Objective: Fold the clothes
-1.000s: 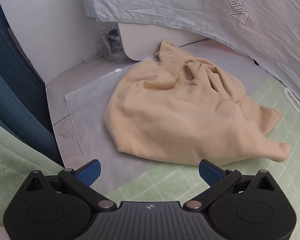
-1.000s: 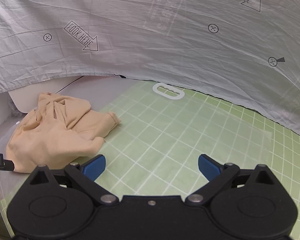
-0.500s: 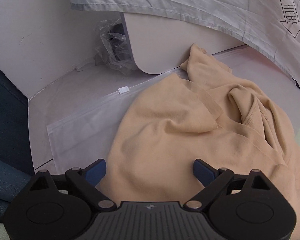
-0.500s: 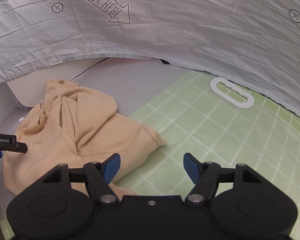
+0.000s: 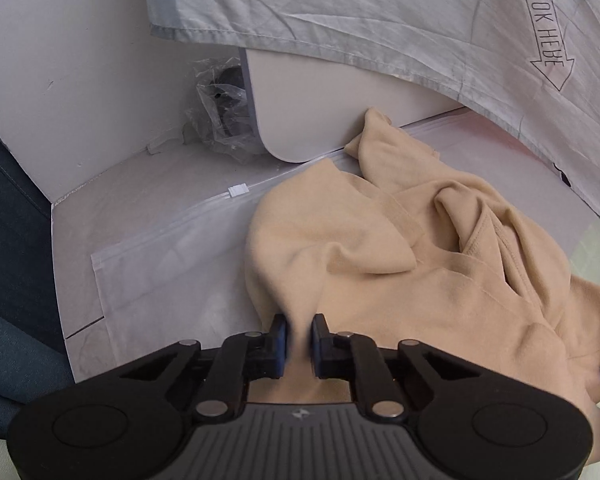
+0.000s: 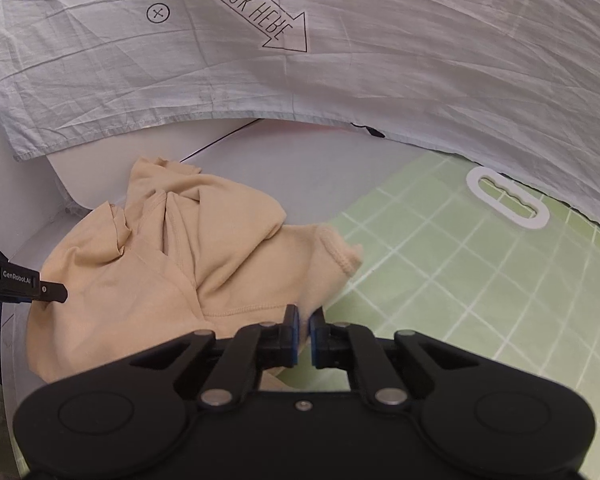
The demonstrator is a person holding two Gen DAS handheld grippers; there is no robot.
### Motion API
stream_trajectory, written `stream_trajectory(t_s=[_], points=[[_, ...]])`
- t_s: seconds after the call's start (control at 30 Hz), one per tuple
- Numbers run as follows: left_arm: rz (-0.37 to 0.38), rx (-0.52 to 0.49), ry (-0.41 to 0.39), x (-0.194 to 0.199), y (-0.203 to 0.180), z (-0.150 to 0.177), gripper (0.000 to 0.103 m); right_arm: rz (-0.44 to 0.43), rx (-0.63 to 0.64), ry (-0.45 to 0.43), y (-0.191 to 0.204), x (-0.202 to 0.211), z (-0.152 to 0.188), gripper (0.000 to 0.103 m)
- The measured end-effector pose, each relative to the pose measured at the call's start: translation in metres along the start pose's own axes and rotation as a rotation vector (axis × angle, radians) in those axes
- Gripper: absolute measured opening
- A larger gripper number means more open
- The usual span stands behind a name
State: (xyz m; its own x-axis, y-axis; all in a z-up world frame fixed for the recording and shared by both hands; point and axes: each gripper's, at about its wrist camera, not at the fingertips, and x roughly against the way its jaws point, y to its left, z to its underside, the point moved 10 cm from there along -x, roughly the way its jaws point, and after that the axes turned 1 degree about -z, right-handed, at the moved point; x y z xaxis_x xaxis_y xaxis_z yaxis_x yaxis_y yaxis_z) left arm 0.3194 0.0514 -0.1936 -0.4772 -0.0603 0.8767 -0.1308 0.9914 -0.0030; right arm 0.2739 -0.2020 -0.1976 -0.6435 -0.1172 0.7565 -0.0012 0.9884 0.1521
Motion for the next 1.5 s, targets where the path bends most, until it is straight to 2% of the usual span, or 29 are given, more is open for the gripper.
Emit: stream_trajectory(t_s=[0.07, 0.2, 0.37, 0.63, 0.73, 0.87, 0.97, 1.03, 1.17, 1.23, 1.33, 1.5], points=[[0.019, -0.007, -0.009, 0.008, -0.003, 0.004, 0.013, 0.021, -0.008, -0.031, -0.006, 0.019, 0.003, 0.005], [0.106, -0.027, 0.003, 0.035, -0.019, 0.029, 0.012, 0.082, -0.045, -0.089, -0.026, 0.063, 0.018, 0.005], [0.224, -0.127, 0.036, 0.071, -0.066, 0.087, 0.012, 0.191, -0.153, -0.133, -0.073, 0.124, 0.057, 0.005], [0.441, -0.323, 0.125, 0.131, -0.178, 0.206, 0.012, 0.438, -0.37, -0.184, -0.196, 0.242, 0.141, 0.005], [0.511, -0.389, 0.127, 0.16, -0.211, 0.238, 0.013, 0.523, -0.418, -0.201, -0.238, 0.288, 0.175, 0.005], [0.538, -0.447, 0.077, 0.189, -0.23, 0.265, 0.016, 0.608, -0.477, -0.182, -0.279, 0.333, 0.214, 0.006], [0.512, -0.418, 0.039, 0.197, -0.228, 0.267, 0.017, 0.651, -0.513, -0.158, -0.298, 0.354, 0.241, 0.014], [0.493, -0.387, 0.019, 0.2, -0.225, 0.265, 0.024, 0.639, -0.555, -0.157, -0.302, 0.359, 0.255, 0.037], [0.487, -0.317, 0.062, 0.184, -0.223, 0.258, 0.037, 0.54, -0.634, -0.122, -0.293, 0.35, 0.279, 0.043], [0.487, -0.32, 0.094, 0.174, -0.229, 0.259, 0.042, 0.481, -0.667, -0.103, -0.284, 0.339, 0.287, 0.05], [0.486, -0.345, 0.144, 0.159, -0.24, 0.264, 0.042, 0.405, -0.716, -0.065, -0.273, 0.32, 0.296, 0.059], [0.483, -0.386, 0.228, 0.135, -0.258, 0.272, 0.041, 0.376, -0.809, -0.035, -0.277, 0.297, 0.301, 0.058]])
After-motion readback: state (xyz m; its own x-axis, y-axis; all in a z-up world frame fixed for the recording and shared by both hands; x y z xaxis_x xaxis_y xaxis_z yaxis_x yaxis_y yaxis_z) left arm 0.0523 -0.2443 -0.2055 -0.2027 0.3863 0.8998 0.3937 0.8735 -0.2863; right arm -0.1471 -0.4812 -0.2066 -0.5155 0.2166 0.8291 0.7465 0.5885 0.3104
